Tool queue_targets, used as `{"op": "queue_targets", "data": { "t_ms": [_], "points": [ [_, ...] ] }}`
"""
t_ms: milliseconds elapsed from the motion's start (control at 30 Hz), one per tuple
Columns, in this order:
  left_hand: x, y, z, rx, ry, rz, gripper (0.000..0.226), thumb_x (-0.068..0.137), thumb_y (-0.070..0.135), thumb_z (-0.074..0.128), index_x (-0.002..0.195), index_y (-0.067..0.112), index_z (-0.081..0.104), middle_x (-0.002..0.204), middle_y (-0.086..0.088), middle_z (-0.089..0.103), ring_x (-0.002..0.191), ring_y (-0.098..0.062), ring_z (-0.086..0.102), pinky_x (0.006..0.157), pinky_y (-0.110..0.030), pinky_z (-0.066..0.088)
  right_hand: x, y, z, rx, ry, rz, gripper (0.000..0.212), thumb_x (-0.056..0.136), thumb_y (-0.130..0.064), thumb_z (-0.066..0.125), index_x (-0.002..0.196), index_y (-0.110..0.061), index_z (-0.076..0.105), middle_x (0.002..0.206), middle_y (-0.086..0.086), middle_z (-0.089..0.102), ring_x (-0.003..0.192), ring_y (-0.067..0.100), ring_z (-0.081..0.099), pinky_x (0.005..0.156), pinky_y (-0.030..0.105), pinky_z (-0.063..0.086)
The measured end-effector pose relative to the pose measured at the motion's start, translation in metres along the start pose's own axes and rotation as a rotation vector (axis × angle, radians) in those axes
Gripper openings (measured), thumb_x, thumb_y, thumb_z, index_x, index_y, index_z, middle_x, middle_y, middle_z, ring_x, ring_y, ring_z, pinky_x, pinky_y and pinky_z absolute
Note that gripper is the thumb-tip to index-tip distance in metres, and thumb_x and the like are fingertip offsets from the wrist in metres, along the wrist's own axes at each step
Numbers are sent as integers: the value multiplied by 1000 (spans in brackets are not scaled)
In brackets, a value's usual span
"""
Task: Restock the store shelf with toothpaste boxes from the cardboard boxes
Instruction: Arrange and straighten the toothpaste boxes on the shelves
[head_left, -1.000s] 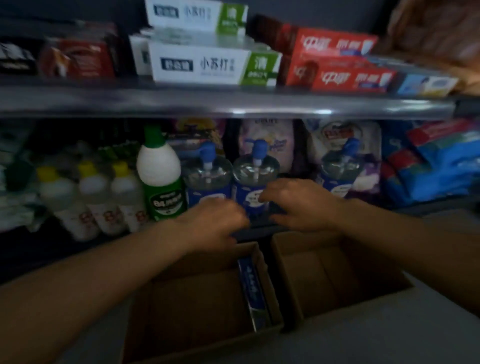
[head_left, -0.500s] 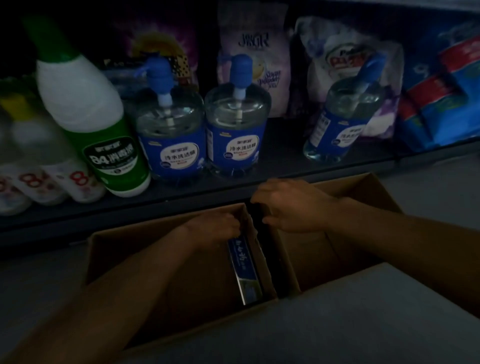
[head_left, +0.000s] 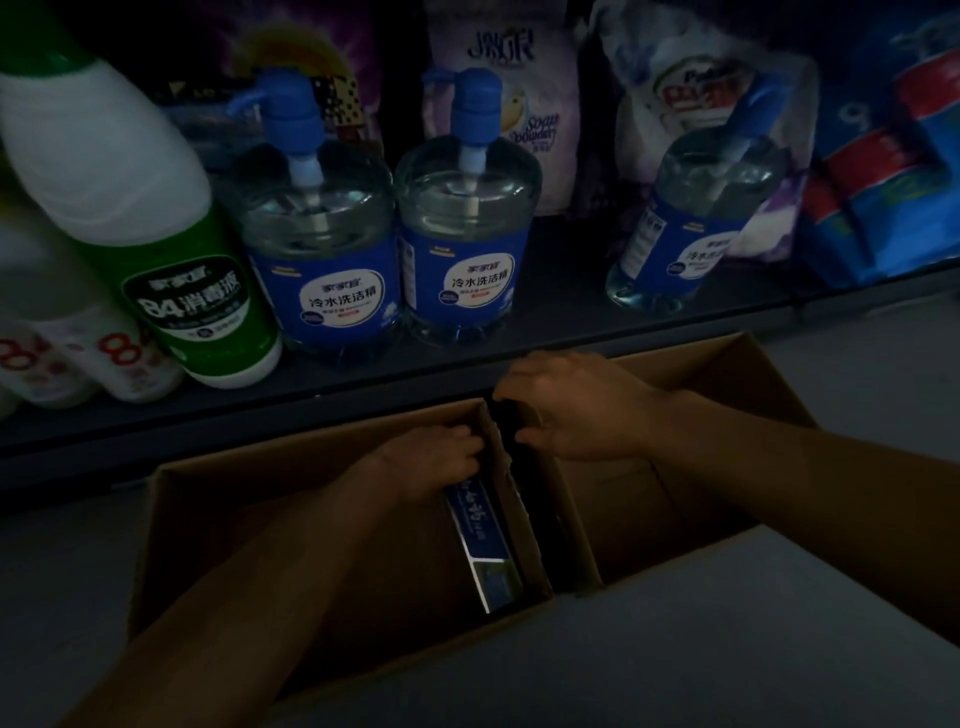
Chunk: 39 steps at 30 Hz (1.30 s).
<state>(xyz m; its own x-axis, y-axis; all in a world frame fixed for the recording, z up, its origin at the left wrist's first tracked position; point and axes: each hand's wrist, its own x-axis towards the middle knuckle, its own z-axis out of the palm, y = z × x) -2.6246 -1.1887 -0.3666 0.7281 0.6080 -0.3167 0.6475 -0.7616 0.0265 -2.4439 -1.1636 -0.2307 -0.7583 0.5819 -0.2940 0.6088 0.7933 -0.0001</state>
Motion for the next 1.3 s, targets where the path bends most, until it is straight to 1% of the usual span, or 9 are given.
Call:
{"op": "queue_targets", "data": {
  "t_ms": [200, 333, 500, 667, 800, 933, 1100, 1200, 1300],
  "points": [
    [8, 5, 5, 143, -37, -28, 40, 96, 6, 41, 136, 7, 44, 146, -11, 36, 132, -28, 36, 106, -37, 32, 2, 0, 4, 17, -14, 0, 44, 90, -38, 58, 129, -23, 49, 128, -2, 52, 117, 16, 48, 93, 37, 45],
    [5, 4, 3, 48, -145, -67, 40, 98, 9, 40, 137, 11, 42, 144, -9, 39, 127, -27, 40, 99, -38, 42, 3, 1, 6, 29, -18, 2, 44, 90, -37, 59, 131, -24, 49, 129, -2, 51, 118, 15, 47, 95, 35, 44],
    [-7, 4, -16, 41, -125, -58, 36, 98, 10, 41, 133, 13, 47, 140, -4, 40, 124, -23, 39, 91, -36, 45, 1, -2, 1, 6, -5, -6, 43, 89, -38, 58, 129, -24, 50, 128, -2, 52, 118, 16, 48, 94, 38, 45],
    [-36, 3, -52, 73, -132, -81, 42, 98, 10, 44, 140, 14, 40, 145, -4, 35, 132, -24, 34, 93, -37, 44, -1, -11, -21, -34, 49, -36, 41, 89, -41, 57, 127, -25, 51, 123, -4, 54, 114, 15, 49, 87, 31, 43],
    [-77, 1, -94, 98, -27, -141, 45, 97, 12, 45, 141, 19, 38, 143, -2, 37, 126, -23, 38, 77, -37, 43, -5, -22, -63, -23, 97, -57, 35, 88, -40, 58, 120, -26, 55, 114, -5, 56, 107, 13, 52, 81, 29, 44],
    [-132, -8, -145, 171, 98, -242, 44, 93, 19, 51, 135, 24, 43, 137, 1, 41, 126, -20, 39, 77, -37, 45, -6, -41, -112, -64, 170, -84, 38, 88, -43, 59, 120, -23, 55, 115, -3, 58, 107, 17, 54, 85, 36, 49],
    [-208, -25, -202, 280, 301, -347, 40, 84, 20, 61, 124, 20, 56, 125, 0, 53, 117, -22, 50, 69, -36, 49, -3, -71, -182, -101, 278, -138, 38, 86, -43, 60, 118, -23, 57, 114, -2, 59, 105, 19, 56, 82, 38, 50],
    [-259, -26, -240, 407, 410, -354, 34, 70, 31, 69, 104, 25, 66, 102, 6, 63, 94, -17, 63, 48, -23, 39, -1, -92, -225, -122, 321, -171, 40, 86, -43, 61, 120, -23, 57, 116, -3, 59, 106, 18, 56, 84, 37, 49],
    [-308, -29, -271, 454, 405, -439, 39, 69, 35, 75, 105, 26, 63, 101, 7, 61, 93, -16, 62, 48, -26, 33, 4, -112, -268, -152, 373, -190, 35, 86, -42, 62, 115, -23, 58, 110, -1, 61, 100, 19, 57, 80, 36, 49]
  ]
}}
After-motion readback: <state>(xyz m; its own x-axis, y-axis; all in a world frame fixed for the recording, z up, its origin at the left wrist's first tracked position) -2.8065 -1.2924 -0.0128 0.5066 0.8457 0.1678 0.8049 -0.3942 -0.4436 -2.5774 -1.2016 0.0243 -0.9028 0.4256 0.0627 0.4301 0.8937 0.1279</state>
